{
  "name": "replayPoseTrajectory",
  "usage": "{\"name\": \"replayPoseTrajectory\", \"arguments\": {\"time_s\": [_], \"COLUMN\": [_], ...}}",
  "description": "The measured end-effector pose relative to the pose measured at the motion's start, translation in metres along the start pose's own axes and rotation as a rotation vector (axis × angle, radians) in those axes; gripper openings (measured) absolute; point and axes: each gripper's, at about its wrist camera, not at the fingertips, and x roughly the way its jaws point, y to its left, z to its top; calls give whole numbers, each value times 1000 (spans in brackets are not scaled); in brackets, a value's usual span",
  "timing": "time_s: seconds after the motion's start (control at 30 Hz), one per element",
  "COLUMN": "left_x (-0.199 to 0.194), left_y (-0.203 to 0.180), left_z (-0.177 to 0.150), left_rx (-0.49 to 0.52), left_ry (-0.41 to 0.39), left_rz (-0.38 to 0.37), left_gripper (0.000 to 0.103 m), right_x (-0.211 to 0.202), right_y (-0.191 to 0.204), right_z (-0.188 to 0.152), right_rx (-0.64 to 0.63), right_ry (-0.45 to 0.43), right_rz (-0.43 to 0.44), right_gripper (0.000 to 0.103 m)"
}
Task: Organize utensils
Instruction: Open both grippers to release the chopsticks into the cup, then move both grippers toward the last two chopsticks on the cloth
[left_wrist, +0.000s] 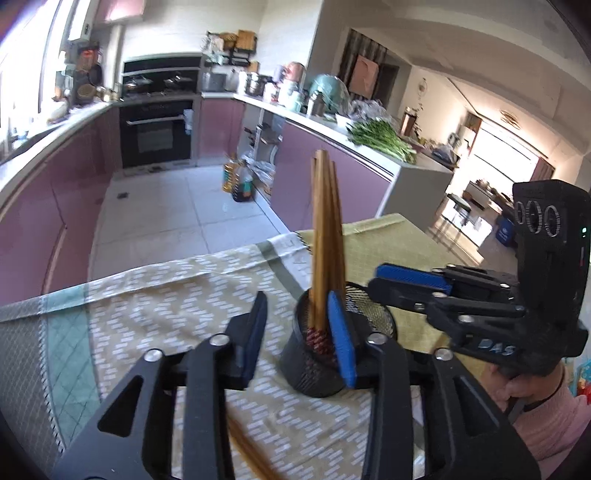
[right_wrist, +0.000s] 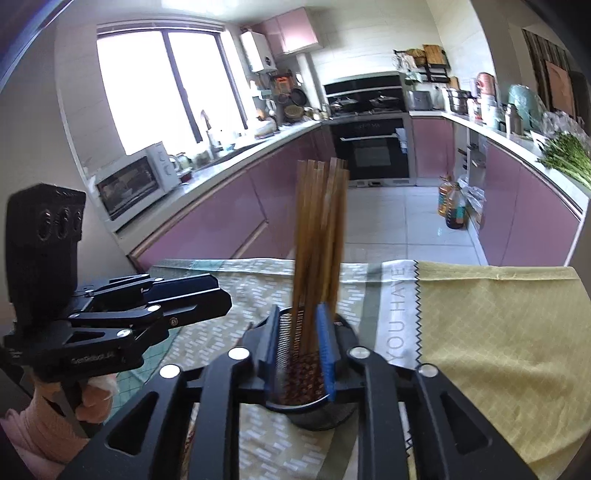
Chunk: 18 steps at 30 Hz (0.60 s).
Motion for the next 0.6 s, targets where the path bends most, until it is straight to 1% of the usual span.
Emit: {"name": "replayPoseTrajectory", "arguments": {"time_s": [0.07, 0.1, 0.13, 0.17, 0.2, 0.23, 0.27, 0.3, 0.37, 0.43, 0.5, 0.53, 0.6], "left_x": [-15, -23, -29, -36, -40, -44, -47, -47, -48, -46, -45, -45, -44], "left_y": [6, 9, 11, 15, 19, 22, 23, 25, 30, 36, 43, 48, 57], "left_z": [-13, -21, -25, -33, -41, -47, -54, -60, -74, -87, -95, -101, -111], "left_rx": [-4, -7, -10, -13, -19, -24, -25, -25, -36, -52, -68, -77, -108], "left_ry": [-36, -52, -64, -73, -74, -74, -73, -67, -48, -23, -7, 1, 22], "left_rz": [35, 63, 85, 108, 121, 135, 154, 174, 210, 225, 258, 265, 255], "left_gripper": [49, 58, 61, 63, 69, 73, 76, 81, 84, 89, 92, 93, 93], "right_x": [-7, -8, -9, -9, -8, -4, 0, 5, 19, 33, 44, 49, 56], "right_y": [12, 16, 24, 29, 35, 41, 45, 47, 50, 52, 56, 58, 61], "right_z": [-7, -10, -16, -20, -26, -33, -38, -43, -55, -64, -72, -76, -82], "right_rx": [-30, -41, -62, -76, -90, -101, -104, -102, -88, -67, -70, -68, -68], "right_ry": [-2, 5, 21, 31, 45, 69, 88, 105, 156, 201, 229, 244, 263], "right_rz": [44, 64, 95, 110, 125, 142, 151, 155, 165, 170, 158, 153, 147], "right_gripper": [31, 34, 38, 40, 41, 44, 47, 47, 47, 47, 47, 47, 47]}}
